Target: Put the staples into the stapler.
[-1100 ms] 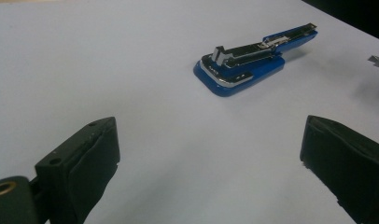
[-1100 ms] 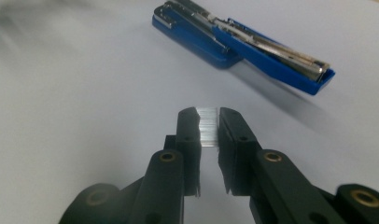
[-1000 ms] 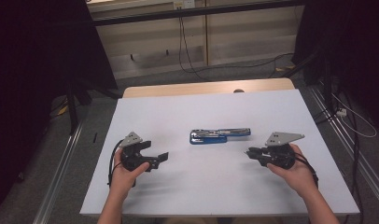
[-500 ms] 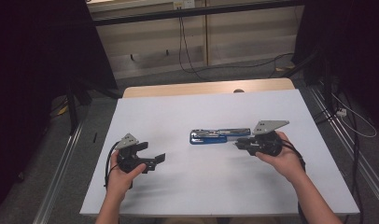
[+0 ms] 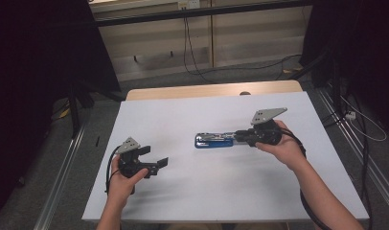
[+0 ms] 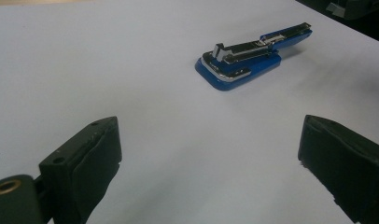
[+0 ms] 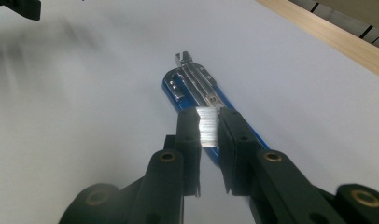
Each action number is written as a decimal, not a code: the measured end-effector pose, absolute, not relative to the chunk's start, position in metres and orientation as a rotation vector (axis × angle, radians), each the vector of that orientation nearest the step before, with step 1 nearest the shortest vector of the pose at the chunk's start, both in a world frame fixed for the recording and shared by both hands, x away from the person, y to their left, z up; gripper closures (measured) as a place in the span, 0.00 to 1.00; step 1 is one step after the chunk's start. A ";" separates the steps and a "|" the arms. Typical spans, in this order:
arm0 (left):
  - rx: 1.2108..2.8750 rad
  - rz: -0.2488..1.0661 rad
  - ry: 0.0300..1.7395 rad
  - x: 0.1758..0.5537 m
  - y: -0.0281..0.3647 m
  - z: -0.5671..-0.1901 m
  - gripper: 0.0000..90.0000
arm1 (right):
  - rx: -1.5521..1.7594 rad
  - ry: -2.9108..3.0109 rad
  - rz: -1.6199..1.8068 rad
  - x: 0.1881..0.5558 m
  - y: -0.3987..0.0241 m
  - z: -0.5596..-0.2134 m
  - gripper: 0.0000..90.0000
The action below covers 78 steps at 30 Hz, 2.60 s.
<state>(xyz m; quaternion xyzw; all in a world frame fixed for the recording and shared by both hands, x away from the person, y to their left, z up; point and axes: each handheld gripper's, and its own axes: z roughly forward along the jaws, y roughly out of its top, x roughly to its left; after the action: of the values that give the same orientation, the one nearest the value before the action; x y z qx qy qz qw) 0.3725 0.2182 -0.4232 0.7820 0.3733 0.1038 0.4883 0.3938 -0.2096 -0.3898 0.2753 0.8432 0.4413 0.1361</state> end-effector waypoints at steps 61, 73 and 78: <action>1.936 0.262 0.914 0.373 0.214 -0.429 0.07 | 0.509 2.645 1.340 0.473 -0.174 -0.393 0.88; 1.940 0.260 0.917 0.373 0.215 -0.430 0.07 | 0.487 2.672 1.328 0.481 -0.165 -0.394 0.88; 1.931 0.253 0.913 0.373 0.214 -0.430 0.07 | 0.478 2.680 1.313 0.484 -0.161 -0.396 0.88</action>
<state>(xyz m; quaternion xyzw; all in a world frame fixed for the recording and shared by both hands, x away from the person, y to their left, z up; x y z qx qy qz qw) 0.3731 0.2144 -0.4296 0.7897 0.3736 0.1037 0.4754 0.4838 -0.1605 -0.3960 0.1580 0.8851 0.4337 0.0596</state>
